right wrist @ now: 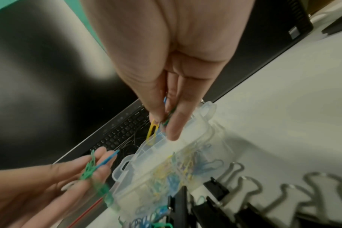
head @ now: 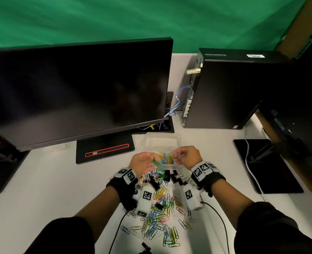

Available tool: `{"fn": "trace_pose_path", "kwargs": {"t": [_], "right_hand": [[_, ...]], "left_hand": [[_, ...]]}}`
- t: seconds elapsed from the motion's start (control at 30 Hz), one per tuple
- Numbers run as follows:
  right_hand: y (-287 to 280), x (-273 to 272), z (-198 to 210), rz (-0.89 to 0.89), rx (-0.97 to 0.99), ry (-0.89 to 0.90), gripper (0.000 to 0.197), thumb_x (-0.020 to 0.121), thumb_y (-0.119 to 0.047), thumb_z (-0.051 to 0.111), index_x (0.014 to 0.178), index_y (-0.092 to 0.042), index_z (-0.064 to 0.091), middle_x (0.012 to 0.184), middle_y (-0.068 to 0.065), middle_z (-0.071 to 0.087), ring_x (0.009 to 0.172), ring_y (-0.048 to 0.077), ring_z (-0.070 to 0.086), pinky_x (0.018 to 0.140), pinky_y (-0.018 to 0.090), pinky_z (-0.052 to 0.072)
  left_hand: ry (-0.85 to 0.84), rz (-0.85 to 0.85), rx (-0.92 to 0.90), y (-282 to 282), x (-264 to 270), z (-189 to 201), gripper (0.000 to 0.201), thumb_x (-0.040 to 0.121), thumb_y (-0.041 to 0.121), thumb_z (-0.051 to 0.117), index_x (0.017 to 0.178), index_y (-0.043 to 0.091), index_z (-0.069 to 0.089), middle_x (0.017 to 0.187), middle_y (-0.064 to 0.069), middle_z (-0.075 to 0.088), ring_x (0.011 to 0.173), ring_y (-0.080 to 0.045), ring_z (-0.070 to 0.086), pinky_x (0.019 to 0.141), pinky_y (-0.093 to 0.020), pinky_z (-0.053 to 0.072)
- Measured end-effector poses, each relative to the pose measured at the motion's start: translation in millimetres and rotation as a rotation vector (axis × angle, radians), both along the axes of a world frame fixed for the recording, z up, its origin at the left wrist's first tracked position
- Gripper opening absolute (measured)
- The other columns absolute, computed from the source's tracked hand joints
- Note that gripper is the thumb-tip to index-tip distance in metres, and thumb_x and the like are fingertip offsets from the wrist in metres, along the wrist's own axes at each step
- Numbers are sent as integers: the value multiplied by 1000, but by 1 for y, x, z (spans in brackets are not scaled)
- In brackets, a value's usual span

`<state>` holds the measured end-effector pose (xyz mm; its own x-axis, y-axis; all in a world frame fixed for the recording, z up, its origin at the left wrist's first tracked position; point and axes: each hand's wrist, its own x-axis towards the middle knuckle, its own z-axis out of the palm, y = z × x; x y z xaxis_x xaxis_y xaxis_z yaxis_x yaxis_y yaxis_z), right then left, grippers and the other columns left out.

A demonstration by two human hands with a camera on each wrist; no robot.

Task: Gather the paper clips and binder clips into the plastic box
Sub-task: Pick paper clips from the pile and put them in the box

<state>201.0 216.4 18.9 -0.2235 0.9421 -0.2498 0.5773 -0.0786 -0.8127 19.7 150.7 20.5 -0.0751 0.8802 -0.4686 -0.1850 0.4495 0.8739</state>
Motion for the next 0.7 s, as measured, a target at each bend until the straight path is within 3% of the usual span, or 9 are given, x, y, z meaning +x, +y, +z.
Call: {"fn": "trace_pose_path", "kwargs": {"t": [0.13,0.23,0.33,0.37,0.43,0.47,0.53,0.63,0.7], "right_hand": [[8,-7,-8,-8,2,-15,21,83,1,58,89,-11,73,96,15,71,85,29,67,82,39,57],[4,-9,-7,25,5,-42,27,80,4,57,89,-15,73,101,10,71,89,25,66,87,38,54],[-4,-2,-4,46,16,-29,27,79,7,57,90,-12,72,93,6,70,83,19,64,85,36,54],[-8,1,-3,59,20,-17,27,78,9,56,90,-11,71,88,5,69,79,17,62,84,38,55],[-15,9,-3,92,26,-11,28,79,10,53,89,-9,71,85,4,68,73,13,61,77,37,57],[-20,13,-2,114,30,-27,27,80,9,53,90,-9,70,87,4,68,69,10,60,72,29,57],[-31,22,-2,164,33,-75,23,82,5,55,89,-12,70,89,3,68,64,7,58,60,11,49],[-49,37,-8,238,24,-76,33,81,2,58,70,-28,63,95,6,70,69,14,60,56,4,43],[-60,46,-15,311,-33,-108,28,76,1,64,71,-26,62,92,5,68,75,13,60,62,5,43]], "left_hand": [[-52,32,-12,13,-4,4,20,97,0,38,97,1,58,93,-12,65,72,-9,66,79,-24,54],[-147,80,-34,19,-6,2,30,96,-4,33,88,6,59,88,-11,64,71,-12,69,61,-15,56],[-258,109,-35,20,-4,2,35,95,-5,29,86,4,61,87,-12,61,74,-19,66,59,-16,56],[-277,95,-36,20,-2,3,35,95,-4,28,87,4,62,88,-12,60,80,-20,61,65,-16,55],[-280,53,-37,20,2,5,33,95,-3,28,105,-1,59,111,-19,57,106,-26,55,92,-22,47],[-260,40,-41,20,4,6,34,96,-2,28,119,-5,53,129,-25,48,125,-31,44,107,-29,36],[-252,48,-51,20,5,7,39,96,1,27,132,-8,41,146,-29,28,142,-32,21,118,-37,18],[-224,28,-16,16,2,10,33,96,-2,31,121,-6,51,141,-22,39,136,-30,33,114,-34,28],[-48,-56,22,9,1,14,25,92,-7,42,112,-4,57,124,-21,56,113,-31,53,88,-20,50]]}}
